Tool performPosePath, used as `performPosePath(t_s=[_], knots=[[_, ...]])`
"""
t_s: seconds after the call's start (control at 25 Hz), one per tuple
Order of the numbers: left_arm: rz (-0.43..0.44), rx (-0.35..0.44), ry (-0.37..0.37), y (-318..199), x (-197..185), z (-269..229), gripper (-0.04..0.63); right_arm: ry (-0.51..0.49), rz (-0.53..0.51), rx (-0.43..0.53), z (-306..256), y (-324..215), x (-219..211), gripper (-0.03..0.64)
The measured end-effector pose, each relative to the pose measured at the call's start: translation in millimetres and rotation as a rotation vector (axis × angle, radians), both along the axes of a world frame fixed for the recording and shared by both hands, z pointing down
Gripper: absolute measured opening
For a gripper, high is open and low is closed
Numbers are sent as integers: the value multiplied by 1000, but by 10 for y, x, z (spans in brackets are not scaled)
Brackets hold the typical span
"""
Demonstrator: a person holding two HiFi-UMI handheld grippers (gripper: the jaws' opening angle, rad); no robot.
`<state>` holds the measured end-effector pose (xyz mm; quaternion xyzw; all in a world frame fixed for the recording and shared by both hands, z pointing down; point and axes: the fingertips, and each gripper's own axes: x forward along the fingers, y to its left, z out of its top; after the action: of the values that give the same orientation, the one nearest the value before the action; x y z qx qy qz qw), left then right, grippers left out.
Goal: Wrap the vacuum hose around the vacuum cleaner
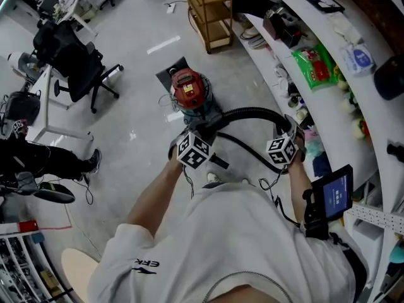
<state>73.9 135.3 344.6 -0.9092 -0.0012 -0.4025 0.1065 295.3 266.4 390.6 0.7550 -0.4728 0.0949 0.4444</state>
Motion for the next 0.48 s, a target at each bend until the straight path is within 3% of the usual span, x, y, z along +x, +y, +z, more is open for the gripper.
performPosePath(t_s=[0.2,0.48], knots=[[11,-5,3,-320,-98,-38,129,34,18,11,-149,-405,47,178],[-55,-40,45,-936,-480,-170,129,140,-64,33,-525,-1383,-107,176]])
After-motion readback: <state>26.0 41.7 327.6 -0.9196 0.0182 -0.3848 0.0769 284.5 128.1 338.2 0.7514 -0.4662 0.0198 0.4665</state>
